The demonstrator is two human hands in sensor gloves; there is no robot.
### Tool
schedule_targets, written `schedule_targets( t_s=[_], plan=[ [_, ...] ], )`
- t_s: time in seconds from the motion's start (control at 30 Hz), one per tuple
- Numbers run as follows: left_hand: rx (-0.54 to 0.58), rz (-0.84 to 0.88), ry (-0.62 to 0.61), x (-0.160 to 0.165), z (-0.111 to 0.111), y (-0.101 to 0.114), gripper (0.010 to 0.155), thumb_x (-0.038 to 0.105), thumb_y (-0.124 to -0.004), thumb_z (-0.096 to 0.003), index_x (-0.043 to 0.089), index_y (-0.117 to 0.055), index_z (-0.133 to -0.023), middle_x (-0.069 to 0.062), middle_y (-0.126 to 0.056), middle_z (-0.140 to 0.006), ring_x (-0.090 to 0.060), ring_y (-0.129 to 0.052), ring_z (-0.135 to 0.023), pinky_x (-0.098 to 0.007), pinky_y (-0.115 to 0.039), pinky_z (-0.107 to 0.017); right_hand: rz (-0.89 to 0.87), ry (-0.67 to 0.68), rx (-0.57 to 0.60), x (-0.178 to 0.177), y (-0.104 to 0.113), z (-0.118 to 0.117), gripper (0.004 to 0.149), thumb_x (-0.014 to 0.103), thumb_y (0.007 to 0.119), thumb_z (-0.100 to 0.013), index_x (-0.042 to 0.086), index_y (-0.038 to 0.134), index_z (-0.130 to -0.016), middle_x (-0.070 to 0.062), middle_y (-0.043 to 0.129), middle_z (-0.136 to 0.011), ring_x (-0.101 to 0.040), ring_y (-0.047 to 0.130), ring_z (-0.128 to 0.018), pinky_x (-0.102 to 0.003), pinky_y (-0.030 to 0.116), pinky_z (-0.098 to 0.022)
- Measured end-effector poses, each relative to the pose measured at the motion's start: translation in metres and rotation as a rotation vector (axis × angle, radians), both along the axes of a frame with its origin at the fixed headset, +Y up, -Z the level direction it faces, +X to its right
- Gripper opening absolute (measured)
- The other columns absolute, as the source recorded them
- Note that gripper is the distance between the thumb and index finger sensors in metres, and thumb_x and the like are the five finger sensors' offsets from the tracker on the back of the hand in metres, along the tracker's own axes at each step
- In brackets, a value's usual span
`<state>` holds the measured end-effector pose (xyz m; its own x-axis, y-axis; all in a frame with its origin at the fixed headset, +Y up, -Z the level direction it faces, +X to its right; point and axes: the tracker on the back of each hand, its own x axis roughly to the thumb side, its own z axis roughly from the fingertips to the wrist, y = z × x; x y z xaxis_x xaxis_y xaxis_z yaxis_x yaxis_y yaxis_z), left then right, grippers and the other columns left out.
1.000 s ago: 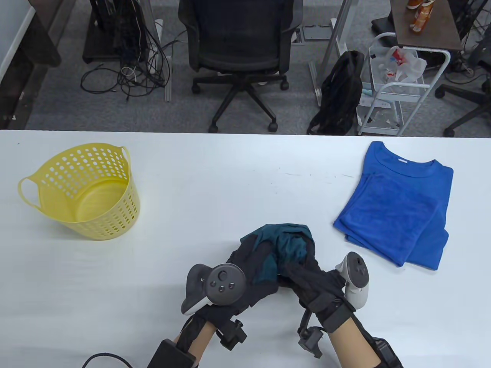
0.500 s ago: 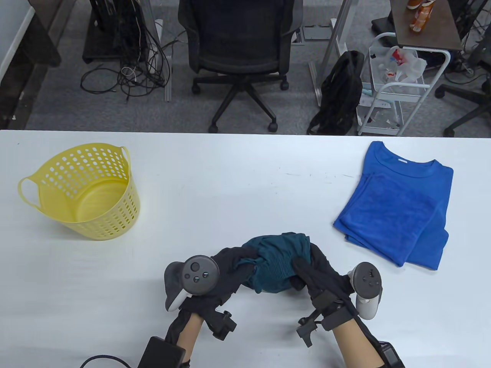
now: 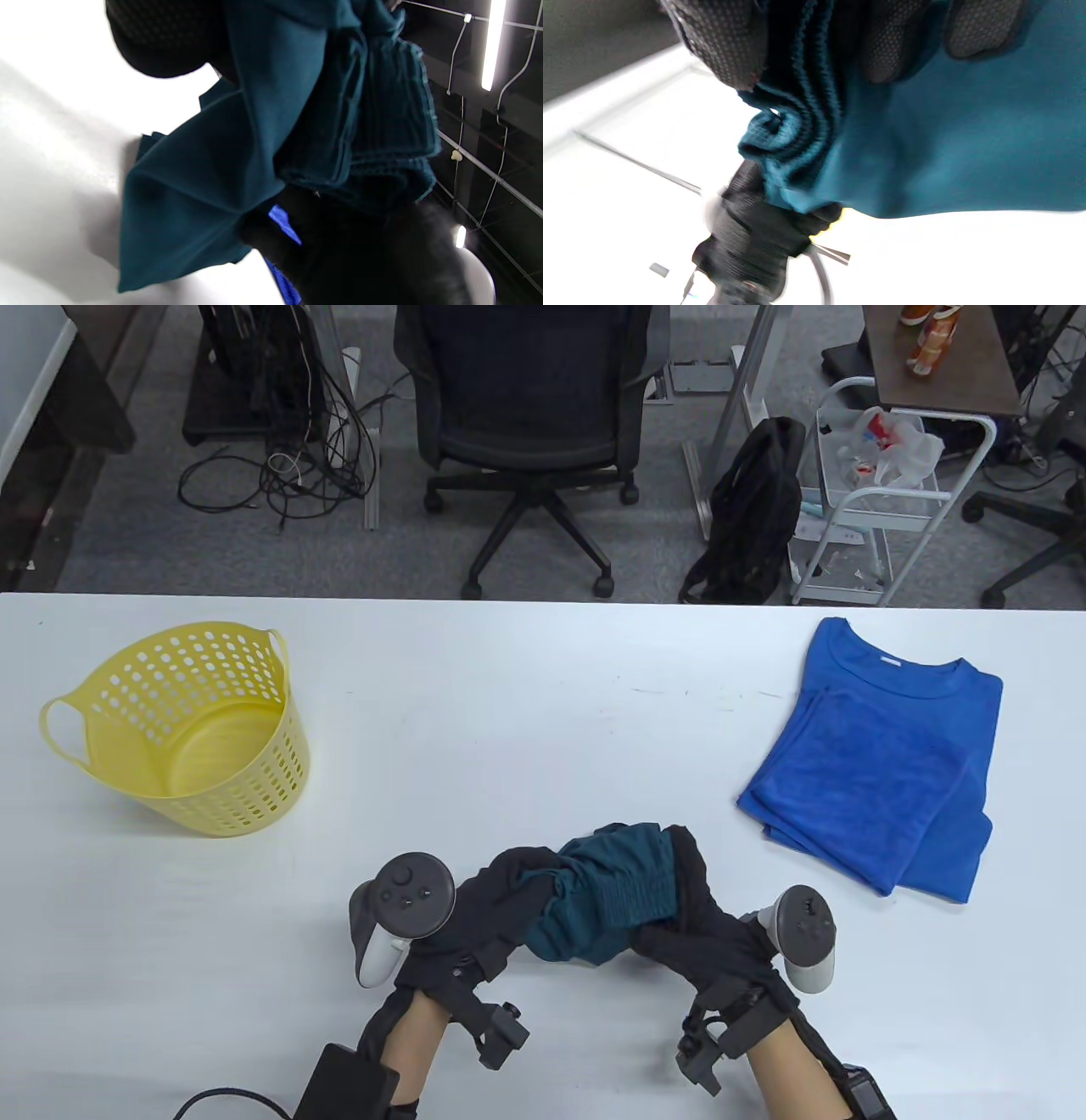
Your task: Fold and stack clothes and towels from laundry basket
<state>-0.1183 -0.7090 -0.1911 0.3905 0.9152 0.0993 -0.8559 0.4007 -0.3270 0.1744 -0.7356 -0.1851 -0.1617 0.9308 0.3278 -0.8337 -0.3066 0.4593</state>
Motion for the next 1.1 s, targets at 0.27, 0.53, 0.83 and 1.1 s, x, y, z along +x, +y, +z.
schedule_targets(
  t_s=[0.27, 0.53, 0.83, 1.1],
  plan=[
    [-0.017, 0.043, -0.094, 0.011, 0.004, -0.005, 0.049, 0.042, -0.063, -0.0655, 0.020, -0.061, -0.110, -0.009, -0.093, -0.080, -0.014, -0.099, -0.057, -0.041, -0.089, -0.050, 0.123, -0.365, 0.148, -0.003, 0.012, 0.012, 0.076, 0.027, 0.080, -0.059, 0.026, 0.029, -0.115, -0.029, 0.055, -0.108, -0.041, 0.075, -0.086, -0.068, 0.065, -0.063],
    [-0.014, 0.039, -0.167, 0.032, 0.011, -0.020, 0.055, 0.034, -0.065, -0.0648, 0.019, -0.050, -0.116, -0.018, -0.082, -0.098, -0.027, -0.094, -0.077, -0.052, -0.082, -0.062, 0.047, -0.141, 0.027, -0.015, 0.009, 0.017, 0.085, 0.037, 0.077, -0.061, 0.027, 0.013, -0.116, -0.040, 0.029, -0.115, -0.055, 0.064, -0.092, -0.069, 0.067, -0.062],
    [0.082, -0.103, -0.524, 0.054, 0.018, -0.013, 0.107, 0.040, -0.090, -0.0537, 0.022, -0.010, -0.122, -0.025, -0.059, -0.116, -0.037, -0.077, -0.100, -0.063, -0.066, -0.075, 0.260, -0.410, 0.081, -0.014, 0.011, 0.024, 0.079, 0.034, 0.069, -0.065, 0.003, 0.016, -0.116, -0.030, 0.065, -0.096, -0.026, 0.088, -0.059, -0.030, 0.085, -0.038],
    [0.358, -0.410, -0.029, 0.050, 0.030, -0.001, 0.070, 0.056, -0.072, -0.0570, 0.032, -0.044, -0.117, -0.021, -0.065, -0.112, -0.036, -0.082, -0.094, -0.060, -0.073, -0.071, 0.050, -0.150, 0.036, -0.031, 0.005, 0.026, 0.067, 0.028, 0.046, -0.069, -0.005, 0.009, -0.113, -0.032, 0.055, -0.109, -0.044, 0.079, -0.080, -0.051, 0.079, -0.055]
  ],
)
